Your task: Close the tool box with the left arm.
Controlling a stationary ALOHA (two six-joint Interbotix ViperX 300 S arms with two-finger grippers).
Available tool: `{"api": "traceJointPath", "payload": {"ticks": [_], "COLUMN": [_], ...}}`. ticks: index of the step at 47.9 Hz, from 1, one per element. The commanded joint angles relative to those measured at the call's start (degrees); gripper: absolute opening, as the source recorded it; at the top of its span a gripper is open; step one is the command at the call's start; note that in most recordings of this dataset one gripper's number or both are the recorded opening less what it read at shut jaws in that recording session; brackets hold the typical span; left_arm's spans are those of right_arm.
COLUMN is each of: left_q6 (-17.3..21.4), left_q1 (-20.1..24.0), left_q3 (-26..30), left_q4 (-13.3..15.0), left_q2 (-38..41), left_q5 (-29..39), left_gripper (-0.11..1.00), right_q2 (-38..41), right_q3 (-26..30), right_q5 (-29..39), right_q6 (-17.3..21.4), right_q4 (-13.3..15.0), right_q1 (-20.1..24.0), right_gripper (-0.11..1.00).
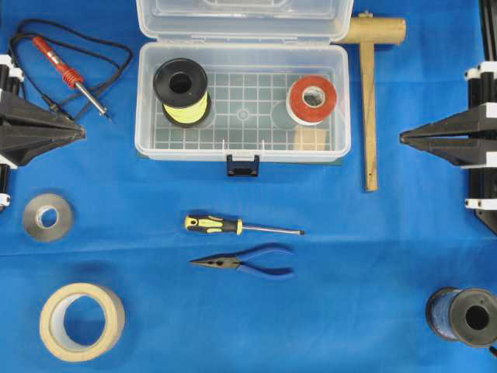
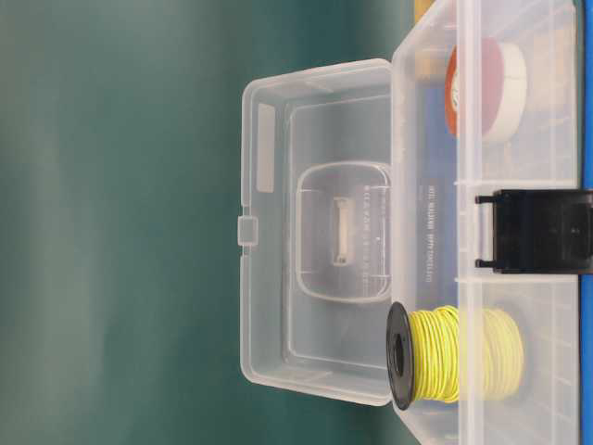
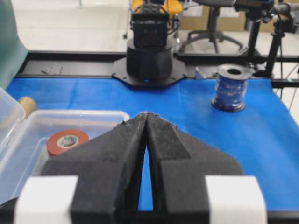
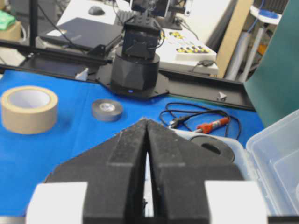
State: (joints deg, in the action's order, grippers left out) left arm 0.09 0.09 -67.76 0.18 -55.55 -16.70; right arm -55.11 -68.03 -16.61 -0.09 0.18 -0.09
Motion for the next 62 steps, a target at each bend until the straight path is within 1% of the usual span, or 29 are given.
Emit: {"api": "traceJointPath", "payload": {"ticks": [1,8,11,14,20,26,31,33,35,39,46,49,52,57,62], "left_q6": [0.7,1.1,1.2,1.7,3.1,5.4,9.3,10.6,11.6,12.7,13.2,13.9,15.1,20.0,22.9], "left_q1": [1.0,3.2,5.0,7.0,12.5,17.9,21.2,22.4,24.3,27.1,31.9,34.0,35.6,37.1,38.0], "left_q3": [1.6,3.4,5.3,7.4,12.9,19.6,24.1,25.8,27.7,30.3,34.5,37.1,39.6,44.3,48.4], "left_q4": [1.6,1.8,1.8,1.8,1.8,1.6,1.6,1.6,1.7,1.6,1.0,0.9,0.9,1.1,1.2], "left_q2": [0.8,1.2,1.4,1.8,3.8,8.6,13.1,15.0,17.2,20.7,26.9,30.2,33.0,37.5,41.7], "left_q5": [-0.4,1.2,3.5,6.9,15.6,23.2,27.1,27.9,28.7,29.2,29.8,31.4,33.1,35.9,38.1], "left_gripper": [0.00,0.00,0.00,0.00,0.00,0.00,0.01,0.05,0.14,0.36,0.79,0.89,0.91,0.91,0.91], "right_q2": [0.4,0.6,0.6,0.6,0.9,1.2,1.5,1.5,1.5,1.5,1.5,1.8,1.9,2.4,2.9], "right_q3": [2.4,3.3,3.4,3.4,3.4,3.3,3.3,3.3,3.3,3.3,3.3,3.2,3.2,3.1,3.1], "right_q5": [-0.2,2.7,3.7,4.2,4.7,5.1,5.5,5.7,6.0,6.4,7.2,7.5,7.6,7.6,7.6], "right_q6": [0.0,0.1,0.1,0.1,0.1,0.1,0.1,0.1,0.1,0.1,0.2,0.2,0.2,0.2,0.2], "right_q4": [0.0,0.0,0.0,0.0,0.0,0.0,0.0,0.0,0.0,0.0,0.0,0.0,0.0,0.0,0.0], "right_q1": [-1.2,-2.2,-2.7,-3.0,-3.3,-3.5,-3.5,-3.5,-3.5,-3.6,-3.5,-3.5,-3.5,-3.5,-3.5], "right_gripper": [0.00,0.00,0.00,0.00,0.00,0.00,0.00,0.00,0.00,0.00,0.00,0.00,0.00,0.00,0.00]}}
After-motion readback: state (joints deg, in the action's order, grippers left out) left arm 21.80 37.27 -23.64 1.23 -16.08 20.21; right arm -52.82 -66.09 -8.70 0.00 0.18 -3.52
